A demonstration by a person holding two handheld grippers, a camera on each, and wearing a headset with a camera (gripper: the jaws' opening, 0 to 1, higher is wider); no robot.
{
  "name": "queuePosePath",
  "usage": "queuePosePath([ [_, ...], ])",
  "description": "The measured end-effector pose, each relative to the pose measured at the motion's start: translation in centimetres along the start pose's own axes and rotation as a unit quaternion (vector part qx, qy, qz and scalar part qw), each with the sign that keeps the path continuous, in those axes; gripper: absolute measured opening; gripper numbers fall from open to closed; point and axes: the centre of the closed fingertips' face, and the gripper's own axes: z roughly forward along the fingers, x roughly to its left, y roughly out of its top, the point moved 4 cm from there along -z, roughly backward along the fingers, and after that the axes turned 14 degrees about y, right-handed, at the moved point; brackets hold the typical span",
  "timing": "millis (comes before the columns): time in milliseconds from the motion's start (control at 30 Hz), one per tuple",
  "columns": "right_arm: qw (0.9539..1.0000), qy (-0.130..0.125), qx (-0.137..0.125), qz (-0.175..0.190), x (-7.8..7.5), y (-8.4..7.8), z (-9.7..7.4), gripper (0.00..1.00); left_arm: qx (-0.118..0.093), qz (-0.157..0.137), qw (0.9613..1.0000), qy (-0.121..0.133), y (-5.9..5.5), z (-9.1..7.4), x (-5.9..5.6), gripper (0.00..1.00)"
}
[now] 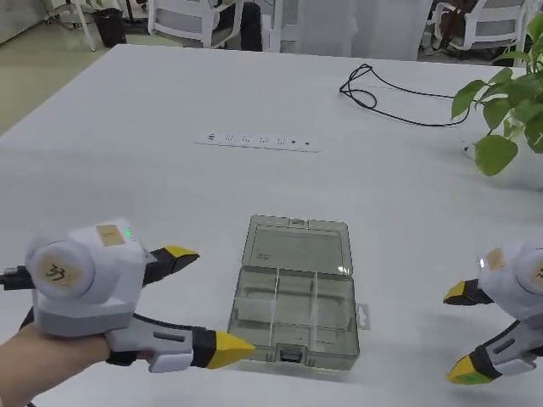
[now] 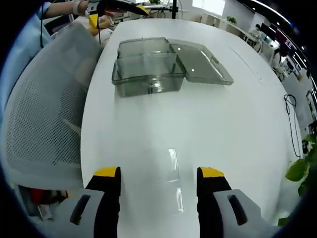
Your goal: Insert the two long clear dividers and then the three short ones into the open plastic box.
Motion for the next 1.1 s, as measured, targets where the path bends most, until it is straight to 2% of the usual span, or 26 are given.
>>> queuePosePath([
  [200,0.9999,0.007,0.008,-0.002,-0.2,-0.1,0.3,0.53,0.000,-0.005,1.0000,0.004,-0.2,0.0,0.1,0.89],
  [467,0.9992,0.015,0.032,-0.020,-0.3,-0.1,1.2,0.43,0.000,-0.009,0.9999,0.005,-0.4,-0.1,0.0,0.89],
  [500,0.9993,0.021,0.027,-0.015,-0.2,0.1,1.2,0.42,0.000,-0.010,0.9999,0.006,-0.4,-0.1,0.1,0.89],
  [800,0.9995,0.017,0.022,-0.012,-0.8,0.1,1.0,0.33,0.000,-0.013,0.9999,0.002,-0.5,-0.1,-0.1,0.89],
  [1100,0.9992,0.008,0.033,-0.020,-0.5,0.3,0.9,0.33,-0.008,-0.028,0.9996,0.003,-0.3,0.1,-0.3,0.88],
])
